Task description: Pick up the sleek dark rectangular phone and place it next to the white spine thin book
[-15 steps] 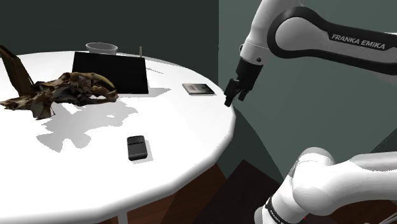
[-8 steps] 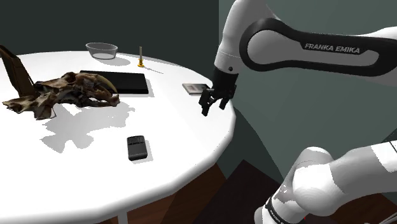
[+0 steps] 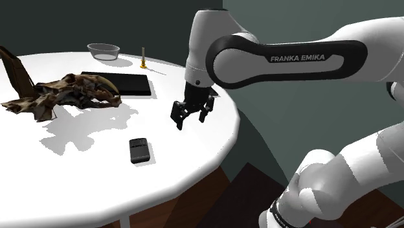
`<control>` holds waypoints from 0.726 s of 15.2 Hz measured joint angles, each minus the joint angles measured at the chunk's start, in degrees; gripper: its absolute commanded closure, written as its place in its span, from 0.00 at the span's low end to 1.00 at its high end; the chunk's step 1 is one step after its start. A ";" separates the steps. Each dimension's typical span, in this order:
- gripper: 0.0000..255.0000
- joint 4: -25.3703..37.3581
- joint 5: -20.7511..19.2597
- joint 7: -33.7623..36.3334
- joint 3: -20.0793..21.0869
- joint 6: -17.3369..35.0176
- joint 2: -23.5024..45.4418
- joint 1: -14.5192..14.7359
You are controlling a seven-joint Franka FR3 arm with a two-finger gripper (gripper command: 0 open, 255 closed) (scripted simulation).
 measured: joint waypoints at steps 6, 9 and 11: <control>0.00 8.55 -3.11 10.65 6.02 2.64 12.68 0.39; 0.00 13.23 -5.85 16.03 8.21 3.47 19.40 1.05; 0.00 17.04 -8.22 19.46 9.21 3.78 24.47 1.75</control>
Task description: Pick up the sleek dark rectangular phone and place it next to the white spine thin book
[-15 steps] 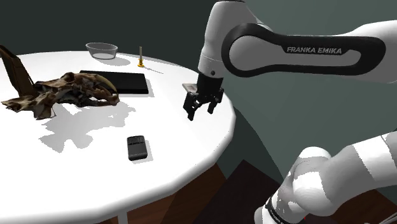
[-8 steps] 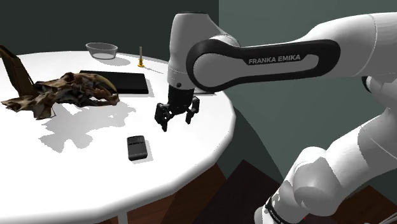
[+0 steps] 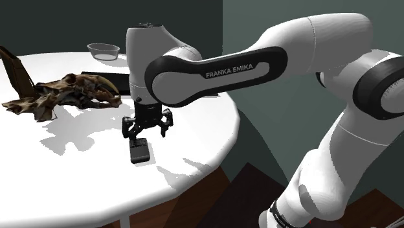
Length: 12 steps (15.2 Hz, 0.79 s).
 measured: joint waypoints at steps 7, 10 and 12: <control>0.00 4.17 -3.92 5.19 0.61 2.08 7.92 1.76; 0.00 2.69 -4.40 5.58 0.50 4.16 8.63 1.80; 0.00 2.29 -4.42 5.57 0.47 4.56 8.63 1.76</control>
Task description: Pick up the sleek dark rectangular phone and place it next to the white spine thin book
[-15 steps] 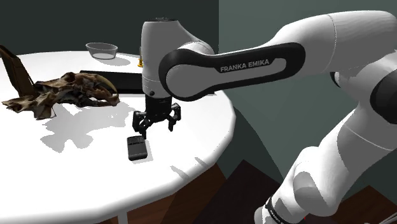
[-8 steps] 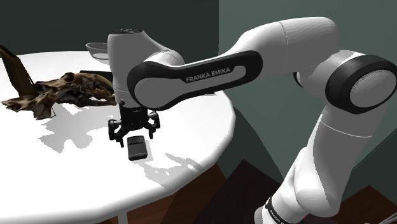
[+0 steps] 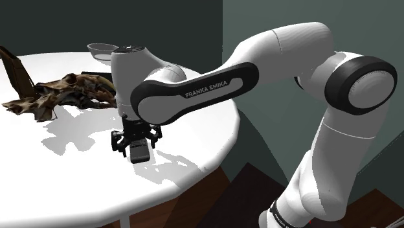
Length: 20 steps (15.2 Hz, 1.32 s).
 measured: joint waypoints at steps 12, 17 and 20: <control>1.00 0.01 0.01 -0.02 0.02 0.10 -0.02 0.01; 1.00 0.50 0.18 -0.13 0.05 -0.68 -0.27 -0.02; 1.00 2.02 0.56 -0.45 0.15 -2.67 -0.81 -0.04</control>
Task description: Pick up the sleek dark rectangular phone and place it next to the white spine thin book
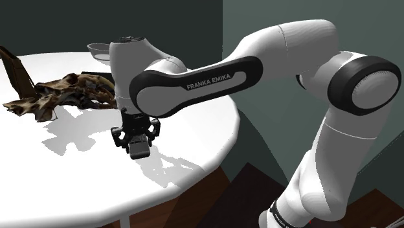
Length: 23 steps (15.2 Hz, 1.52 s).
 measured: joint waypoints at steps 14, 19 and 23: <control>1.00 5.78 1.77 -3.01 -0.41 -8.15 -2.93 -1.16; 1.00 1.27 3.72 -9.95 -3.22 -7.04 -7.27 -5.05; 1.00 -1.00 4.42 -15.91 -6.00 -6.15 -9.14 -8.10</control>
